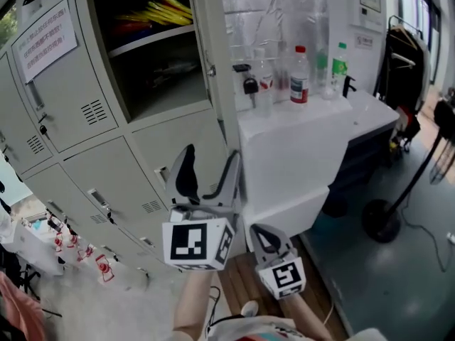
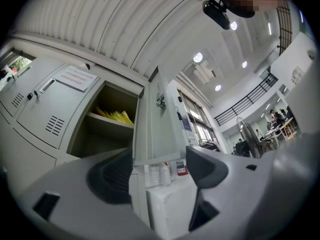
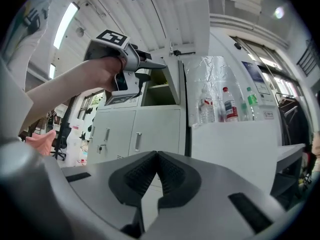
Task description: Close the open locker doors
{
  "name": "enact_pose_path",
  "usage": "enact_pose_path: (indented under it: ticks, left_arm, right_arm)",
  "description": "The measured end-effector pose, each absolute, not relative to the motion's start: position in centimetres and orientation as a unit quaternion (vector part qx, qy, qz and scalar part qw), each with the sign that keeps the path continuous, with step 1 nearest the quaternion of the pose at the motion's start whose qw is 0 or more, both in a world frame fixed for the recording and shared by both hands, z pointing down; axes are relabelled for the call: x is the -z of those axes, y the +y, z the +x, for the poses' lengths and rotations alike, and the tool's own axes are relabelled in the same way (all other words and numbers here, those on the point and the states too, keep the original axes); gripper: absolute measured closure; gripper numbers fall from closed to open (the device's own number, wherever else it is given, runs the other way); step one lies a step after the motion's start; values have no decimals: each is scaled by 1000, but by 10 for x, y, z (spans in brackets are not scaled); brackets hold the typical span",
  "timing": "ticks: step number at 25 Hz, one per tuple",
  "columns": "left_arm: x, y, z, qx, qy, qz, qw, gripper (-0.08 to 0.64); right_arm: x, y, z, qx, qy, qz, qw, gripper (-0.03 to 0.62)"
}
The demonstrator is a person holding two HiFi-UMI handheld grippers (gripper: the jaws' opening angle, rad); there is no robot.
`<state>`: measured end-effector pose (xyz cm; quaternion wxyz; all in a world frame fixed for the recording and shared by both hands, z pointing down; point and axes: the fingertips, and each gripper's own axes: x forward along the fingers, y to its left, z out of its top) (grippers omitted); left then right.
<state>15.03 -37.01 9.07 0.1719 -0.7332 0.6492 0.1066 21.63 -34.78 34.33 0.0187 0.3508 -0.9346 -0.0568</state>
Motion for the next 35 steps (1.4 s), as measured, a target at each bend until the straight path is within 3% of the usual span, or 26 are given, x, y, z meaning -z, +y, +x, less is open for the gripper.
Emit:
enact_pose_path:
  ticks: [5, 9, 15, 18, 24, 35]
  left_arm:
    - [-90, -356, 128, -97, 670, -709, 196, 253]
    - [-92, -345, 123, -88, 673, -705, 207, 328]
    - [-92, -347, 130, -95, 676, -704, 196, 338]
    - [-94, -350, 122, -96, 687, -696, 187, 411]
    - [-98, -353, 108, -87, 702, -682, 186, 471]
    - [-99, -352, 65, -100, 725, -657, 179, 471]
  right_arm:
    - [-344, -341, 202, 58, -941, 333, 21, 586]
    - [-346, -334, 194, 57, -947, 316, 24, 586]
    - [-345, -329, 190, 63, -950, 305, 28, 586]
    - [-347, -331, 194, 59, -949, 308, 28, 586]
    - [-355, -336, 202, 54, -947, 313, 37, 586]
    - [-359, -342, 188, 46, -950, 308, 33, 586]
